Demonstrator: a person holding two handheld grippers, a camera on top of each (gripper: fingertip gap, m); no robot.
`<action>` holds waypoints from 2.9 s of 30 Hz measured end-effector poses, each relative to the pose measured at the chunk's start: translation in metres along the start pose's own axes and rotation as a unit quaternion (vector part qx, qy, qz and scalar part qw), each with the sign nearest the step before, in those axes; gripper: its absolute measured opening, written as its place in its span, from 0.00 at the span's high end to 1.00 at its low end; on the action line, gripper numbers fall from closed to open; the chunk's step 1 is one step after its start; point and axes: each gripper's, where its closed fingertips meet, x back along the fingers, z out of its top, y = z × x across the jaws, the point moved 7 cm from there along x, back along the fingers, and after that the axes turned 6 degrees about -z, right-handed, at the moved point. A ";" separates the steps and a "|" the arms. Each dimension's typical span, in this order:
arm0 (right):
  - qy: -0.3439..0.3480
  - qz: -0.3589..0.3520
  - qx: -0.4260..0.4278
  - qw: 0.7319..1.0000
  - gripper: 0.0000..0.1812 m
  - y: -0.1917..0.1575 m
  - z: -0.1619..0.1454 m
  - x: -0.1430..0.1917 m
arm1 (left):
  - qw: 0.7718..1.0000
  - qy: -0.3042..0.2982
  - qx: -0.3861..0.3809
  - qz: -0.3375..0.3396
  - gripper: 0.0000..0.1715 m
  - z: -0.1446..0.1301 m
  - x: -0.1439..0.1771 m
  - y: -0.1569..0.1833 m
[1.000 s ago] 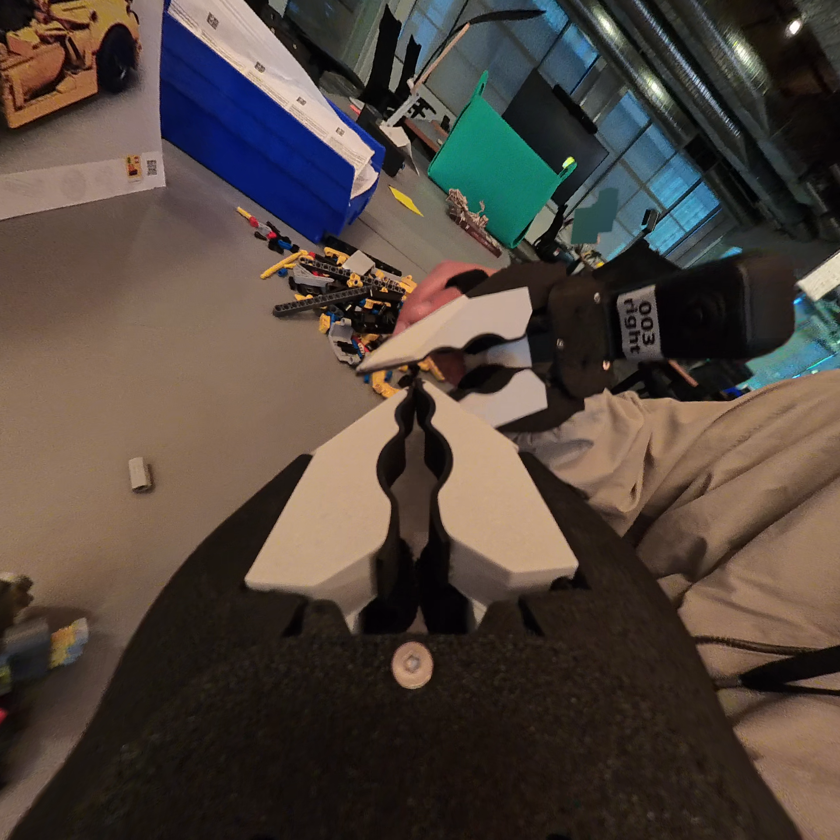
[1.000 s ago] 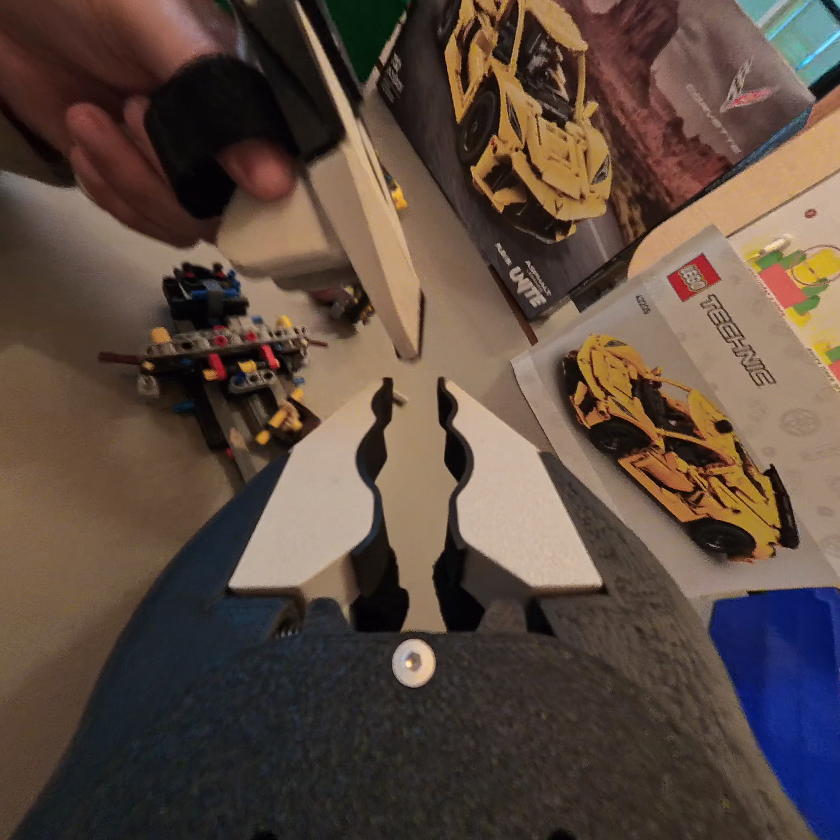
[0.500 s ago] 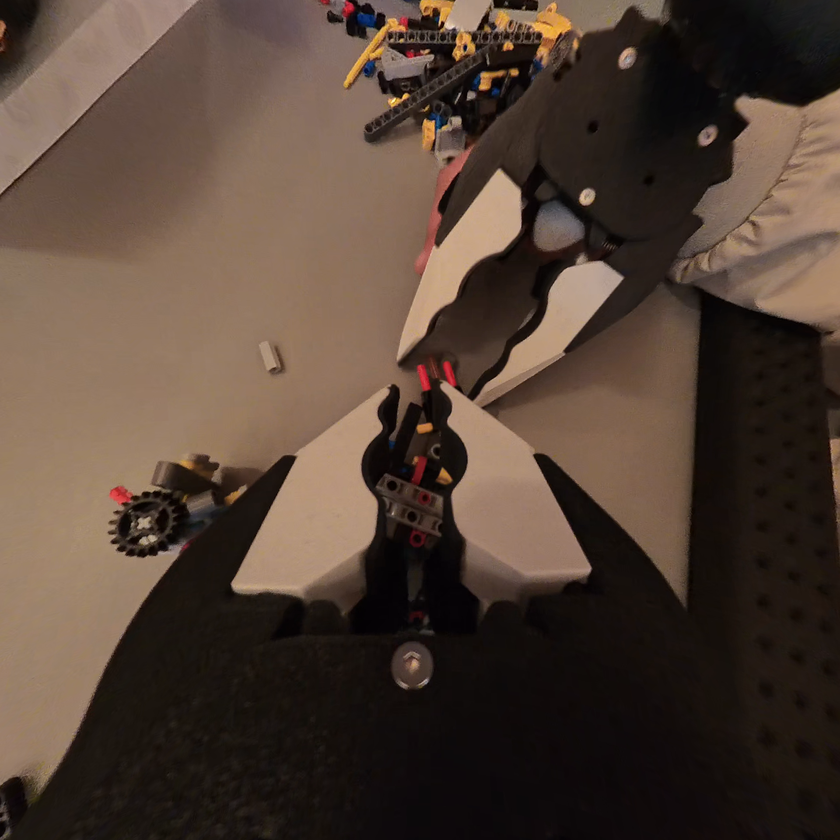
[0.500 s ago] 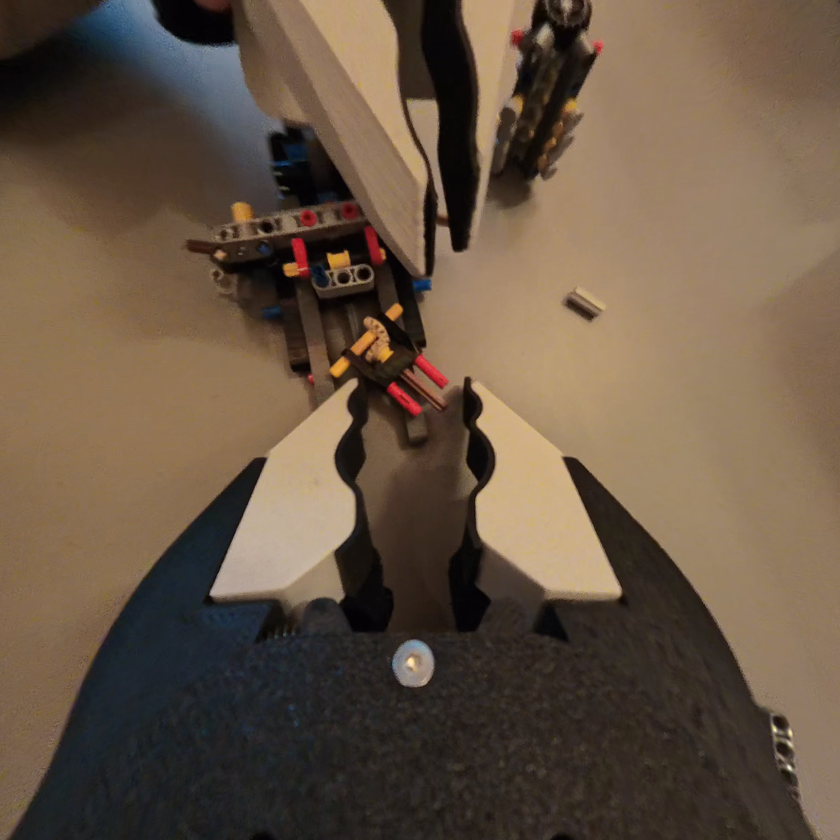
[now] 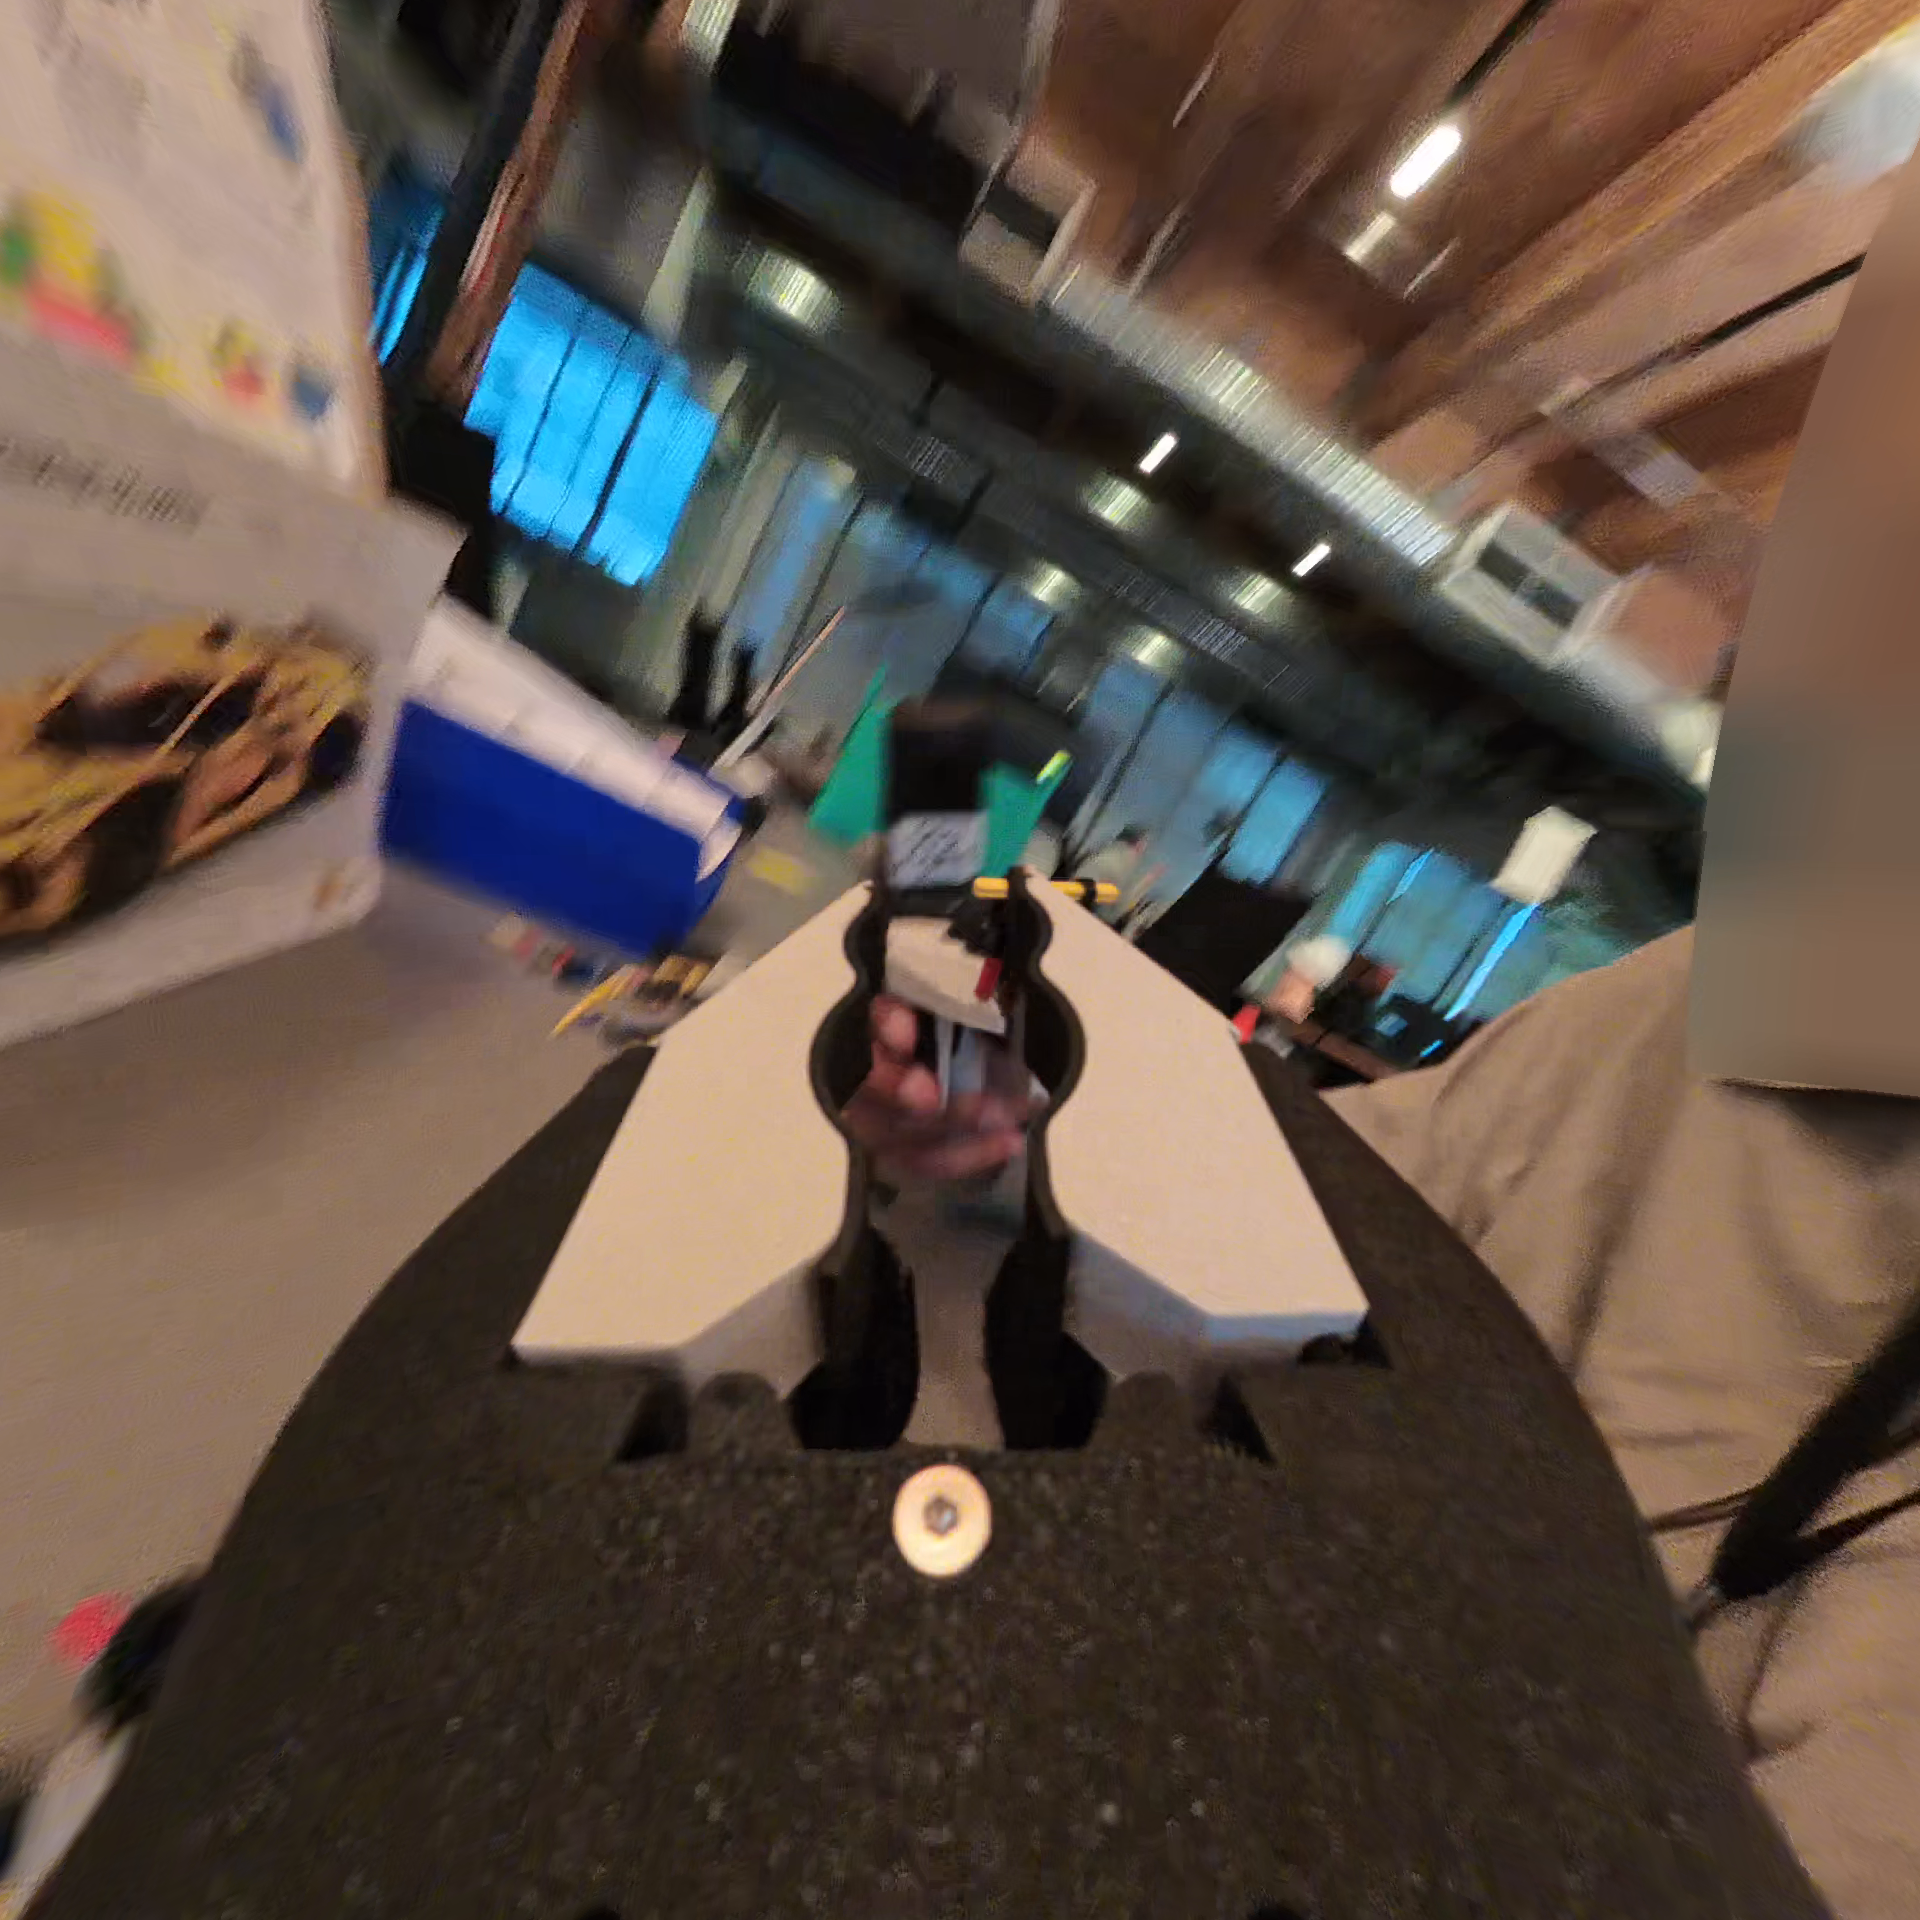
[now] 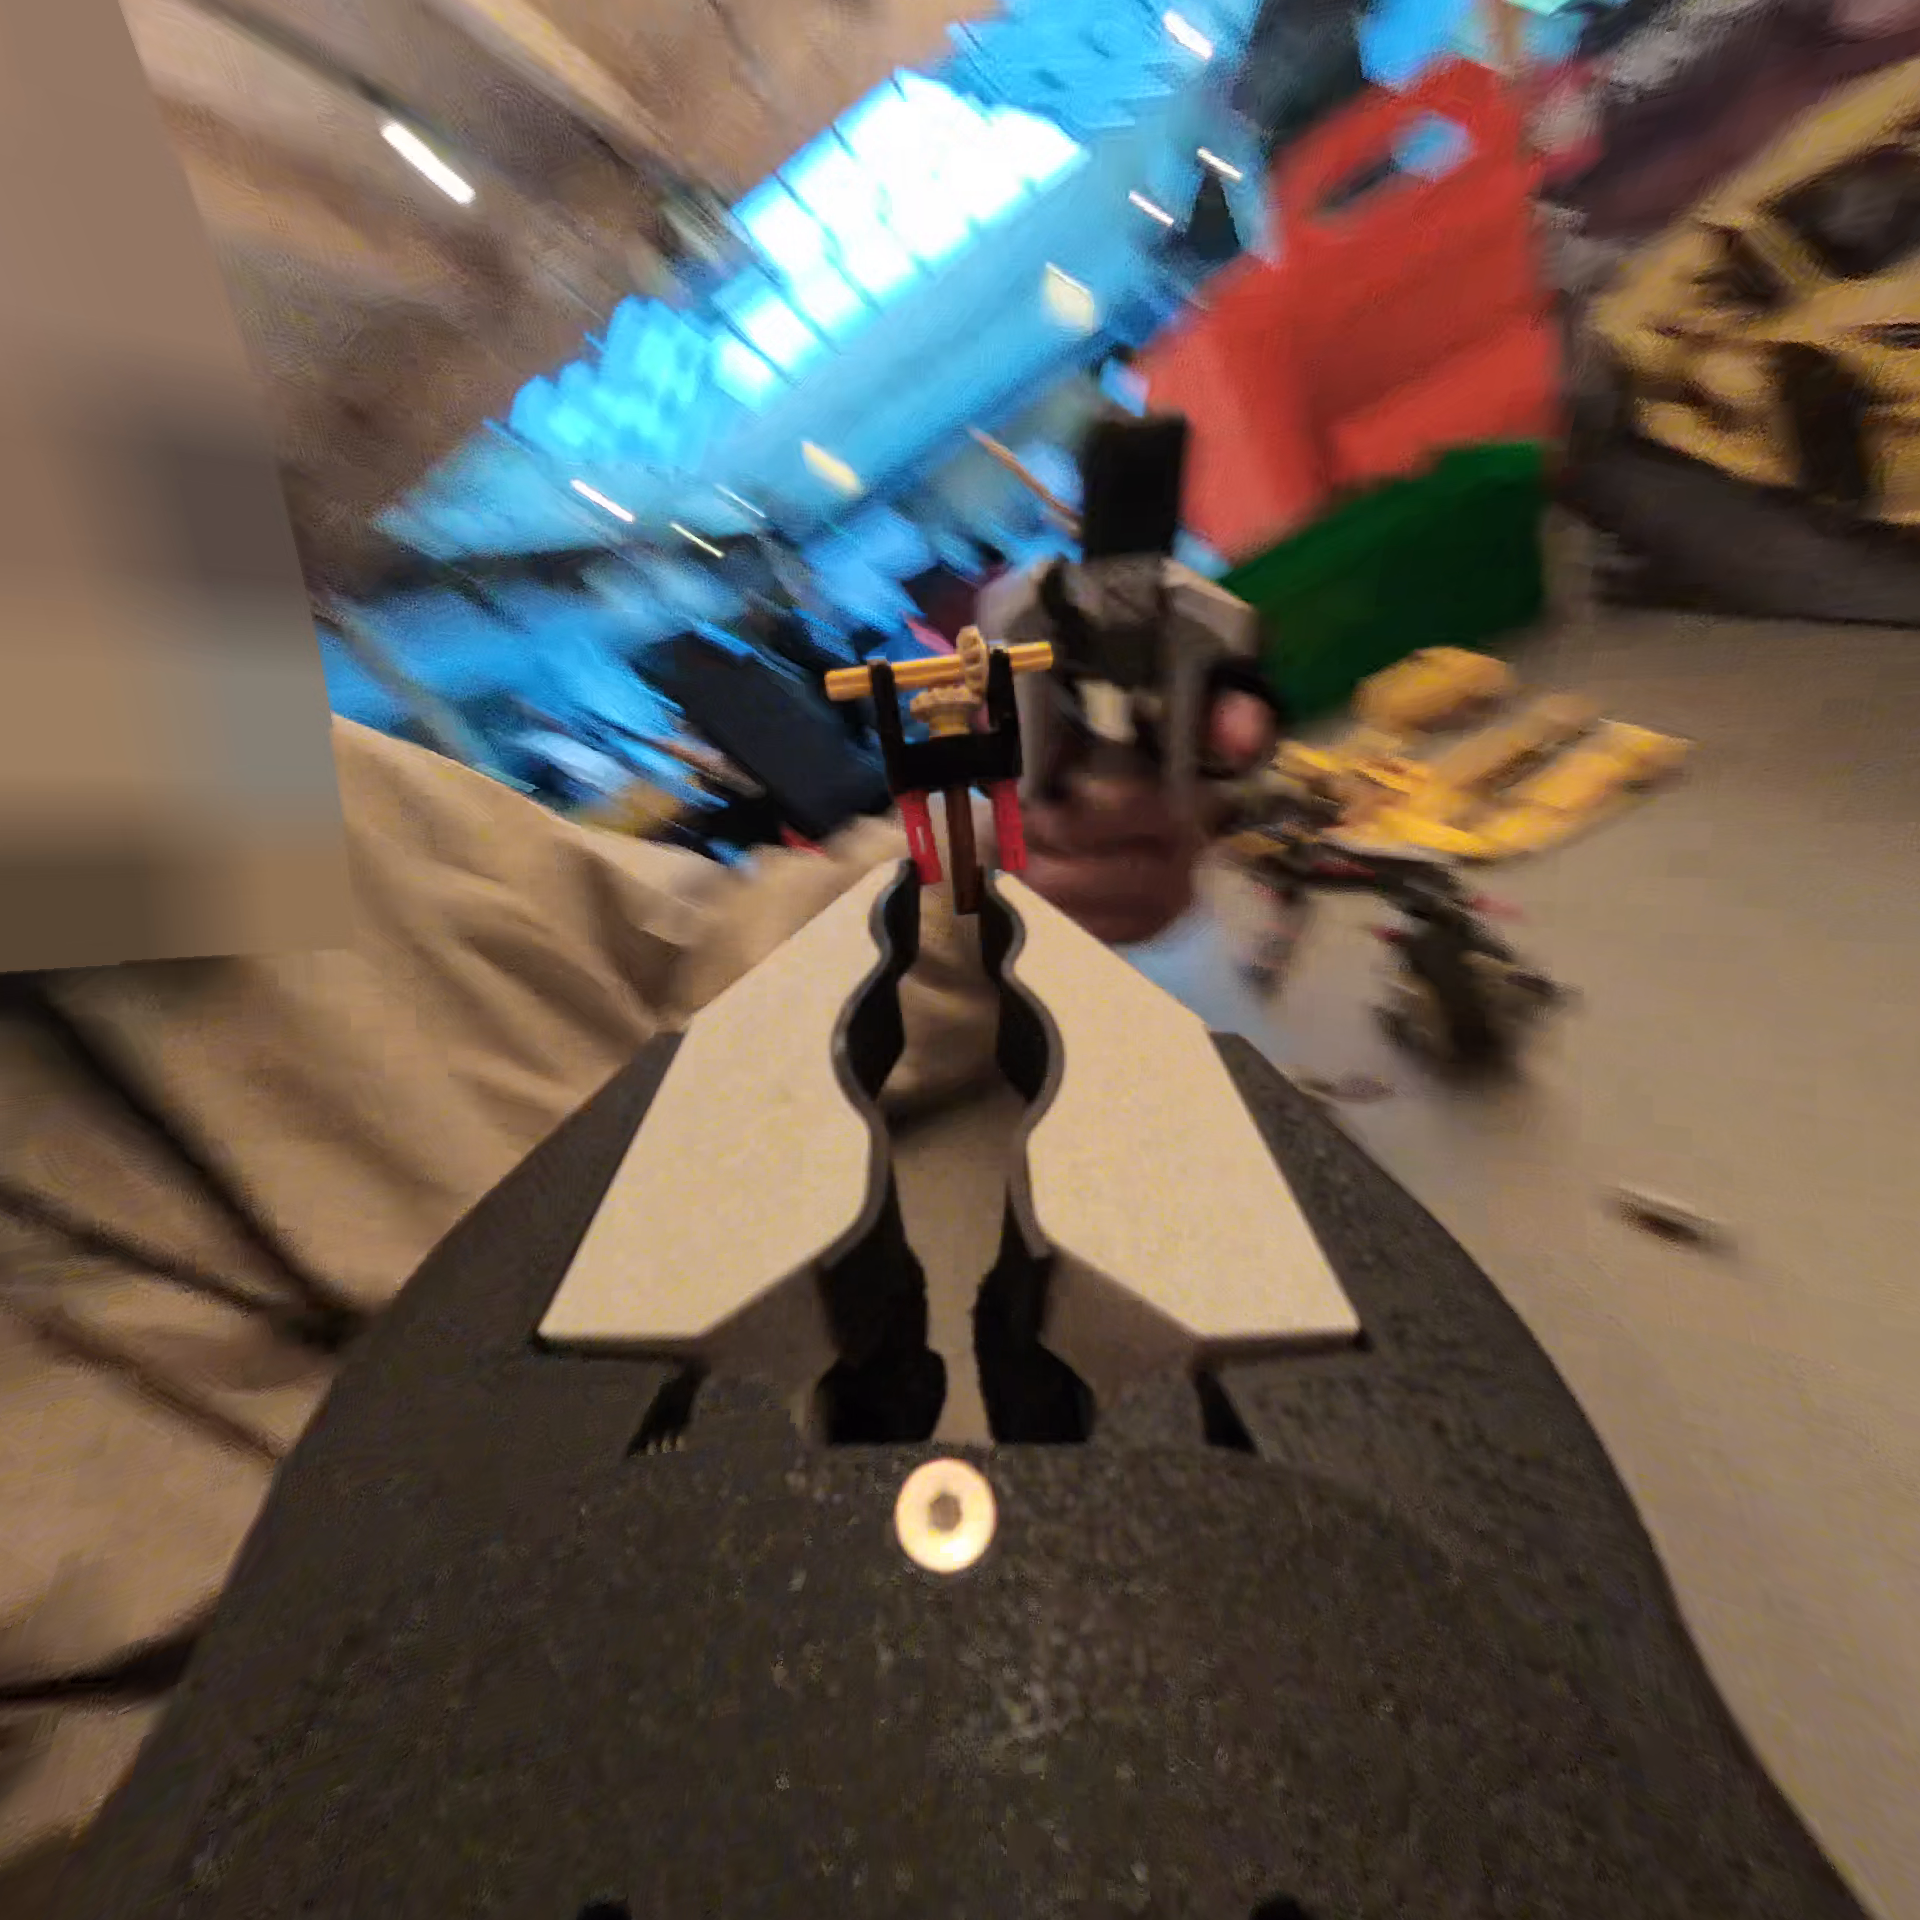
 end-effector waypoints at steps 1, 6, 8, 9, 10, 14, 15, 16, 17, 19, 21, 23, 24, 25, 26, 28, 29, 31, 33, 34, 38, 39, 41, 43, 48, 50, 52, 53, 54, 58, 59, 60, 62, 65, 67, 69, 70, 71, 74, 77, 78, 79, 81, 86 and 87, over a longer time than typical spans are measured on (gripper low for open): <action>0.031 0.071 -0.047 0.996 0.95 -0.008 0.005 0.000 | 0.999 0.025 -0.006 -0.030 0.84 0.001 -0.004 0.008; 0.092 0.222 -0.165 0.956 0.95 -0.022 0.002 -0.024 | 0.993 0.037 0.015 -0.115 0.79 -0.016 -0.038 0.033; 0.110 0.246 -0.187 0.945 0.95 -0.022 0.002 -0.029 | 0.989 0.040 0.031 -0.137 0.79 -0.022 -0.048 0.040; 0.112 0.247 -0.189 0.944 0.95 -0.022 0.002 -0.030 | 0.990 0.037 0.038 -0.134 0.79 -0.025 -0.052 0.040; 0.117 0.249 -0.192 0.942 0.95 -0.022 0.001 -0.031 | 0.990 0.039 0.044 -0.129 0.79 -0.027 -0.054 0.040; 0.115 0.244 -0.192 0.944 0.95 -0.023 -0.001 -0.034 | 0.987 0.071 0.066 -0.128 0.93 -0.028 -0.057 0.037; 0.112 0.244 -0.192 0.944 0.95 -0.023 -0.001 -0.034 | 0.986 0.073 0.071 -0.131 0.93 -0.029 -0.057 0.036; 0.109 0.247 -0.194 0.943 0.95 -0.022 -0.001 -0.033 | 0.985 0.074 0.078 -0.134 0.93 -0.029 -0.057 0.035; 0.112 0.247 -0.199 0.942 0.95 -0.021 -0.001 -0.033 | 0.985 0.076 0.082 -0.131 0.94 -0.029 -0.057 0.034; 0.110 0.225 -0.210 0.945 0.95 -0.016 0.001 -0.032 | 0.991 0.084 0.058 -0.087 0.96 -0.028 -0.055 0.029; 0.100 0.141 -0.185 0.967 0.94 -0.005 0.004 -0.027 | 0.996 0.082 0.005 -0.018 0.96 -0.024 -0.049 0.023; 0.110 0.039 -0.128 0.985 0.85 0.004 0.010 -0.016 | 0.995 0.042 -0.058 0.077 0.96 -0.021 -0.044 0.014; 0.119 -0.015 -0.093 0.988 0.83 0.007 0.014 -0.010 | 0.987 0.014 -0.096 0.126 0.96 -0.020 -0.041 0.010; 0.130 -0.080 -0.059 0.987 0.80 0.010 0.018 -0.004 | 0.974 -0.014 -0.138 0.178 0.96 -0.020 -0.038 0.006; 0.143 -0.157 -0.021 0.977 0.75 0.015 0.022 0.000 | 0.957 -0.047 -0.177 0.224 0.96 -0.022 -0.037 0.002; 0.153 -0.285 0.074 0.943 0.73 0.015 0.025 0.004 | 0.916 -0.106 -0.244 0.302 0.96 -0.026 -0.038 -0.003; 0.138 -0.324 0.120 0.928 0.73 0.013 0.023 0.000 | 0.898 -0.128 -0.270 0.322 0.96 -0.030 -0.040 -0.004; 0.107 -0.362 0.173 0.910 0.74 0.008 0.017 -0.012 | 0.870 -0.161 -0.307 0.351 0.96 -0.037 -0.046 -0.004; 0.110 -0.357 0.189 0.908 0.74 0.002 0.013 -0.022 | 0.853 -0.180 -0.337 0.355 0.96 -0.044 -0.052 -0.002; 0.116 -0.353 0.190 0.909 0.73 0.000 0.012 -0.024 | 0.845 -0.184 -0.350 0.359 0.96 -0.045 -0.054 -0.001; 0.131 -0.351 0.177 0.910 0.75 0.000 0.016 -0.019 | 0.843 -0.175 -0.365 0.354 0.96 -0.047 -0.058 0.004; 0.132 -0.346 0.170 0.913 0.75 -0.001 0.016 -0.018 | 0.842 -0.175 -0.368 0.354 0.96 -0.047 -0.059 0.005; 0.128 -0.347 0.171 0.913 0.78 0.000 0.017 -0.016 | 0.839 -0.172 -0.377 0.353 0.96 -0.047 -0.059 0.006; 0.131 -0.359 0.165 0.909 0.74 0.002 0.019 -0.013 | 0.834 -0.166 -0.389 0.354 0.96 -0.046 -0.060 0.008; 0.124 -0.346 0.151 0.918 0.73 0.004 0.016 -0.017 | 0.838 -0.167 -0.391 0.343 0.96 -0.048 -0.063 0.011; 0.122 -0.339 0.168 0.918 0.78 0.002 0.015 -0.020 | 0.836 -0.173 -0.397 0.337 0.96 -0.051 -0.065 0.013; 0.123 -0.346 0.176 0.913 0.78 0.002 0.014 -0.020 | 0.837 -0.174 -0.394 0.337 0.96 -0.051 -0.066 0.013; 0.122 -0.346 0.174 0.914 0.78 0.002 0.014 -0.020 | 0.838 -0.171 -0.392 0.338 0.96 -0.051 -0.066 0.013; 0.121 -0.346 0.172 0.915 0.78 0.002 0.015 -0.020 | 0.838 -0.170 -0.392 0.340 0.96 -0.051 -0.066 0.013; 0.121 -0.344 0.166 0.916 0.78 0.002 0.014 -0.019 | 0.830 -0.172 -0.399 0.349 0.96 -0.053 -0.068 0.014; 0.119 -0.342 0.163 0.918 0.78 0.001 0.014 -0.019 | 0.834 -0.170 -0.396 0.344 0.96 -0.053 -0.067 0.014; 0.115 -0.342 0.162 0.918 0.78 0.001 0.015 -0.019 | 0.837 -0.169 -0.394 0.340 0.96 -0.052 -0.067 0.014; 0.109 -0.340 0.160 0.920 0.78 0.000 0.015 -0.018 | 0.838 -0.170 -0.396 0.335 0.96 -0.052 -0.068 0.015; 0.103 -0.333 0.159 0.924 0.78 -0.001 0.016 -0.017 | 0.836 -0.172 -0.401 0.332 0.96 -0.052 -0.069 0.018; 0.102 -0.334 0.163 0.923 0.79 -0.004 0.017 -0.017 | 0.835 -0.174 -0.404 0.332 0.96 -0.051 -0.070 0.020; 0.106 -0.326 0.158 0.926 0.79 -0.006 0.018 -0.017 | 0.831 -0.170 -0.410 0.336 0.96 -0.050 -0.071 0.023; 0.111 -0.321 0.157 0.928 0.79 -0.008 0.019 -0.017 | 0.827 -0.167 -0.418 0.337 0.96 -0.050 -0.072 0.025; 0.117 -0.314 0.154 0.929 0.80 -0.010 0.019 -0.017 | 0.825 -0.162 -0.424 0.337 0.96 -0.050 -0.073 0.027; 0.146 -0.294 0.143 0.934 0.86 -0.016 0.020 -0.017 | 0.826 -0.143 -0.432 0.333 0.96 -0.050 -0.076 0.032; 0.144 -0.296 0.170 0.929 0.86 -0.022 0.023 -0.018 | 0.827 -0.132 -0.437 0.328 0.96 -0.047 -0.077 0.036; 0.146 -0.296 0.169 0.929 0.86 -0.023 0.023 -0.018 | 0.830 -0.130 -0.432 0.329 0.96 -0.048 -0.077 0.036; 0.141 -0.293 0.165 0.931 0.86 -0.022 0.022 -0.017 | 0.827 -0.134 -0.436 0.328 0.96 -0.048 -0.078 0.036; 0.150 -0.282 0.169 0.933 0.86 -0.024 0.023 -0.016 | 0.823 -0.139 -0.446 0.324 0.96 -0.047 -0.079 0.039; 0.137 -0.278 0.152 0.939 0.86 -0.015 0.023 -0.017 | 0.810 -0.173 -0.452 0.330 0.95 -0.048 -0.075 0.032; 0.120 -0.286 0.136 0.941 0.85 -0.010 0.021 -0.015 | 0.819 -0.180 -0.438 0.325 0.95 -0.049 -0.073 0.027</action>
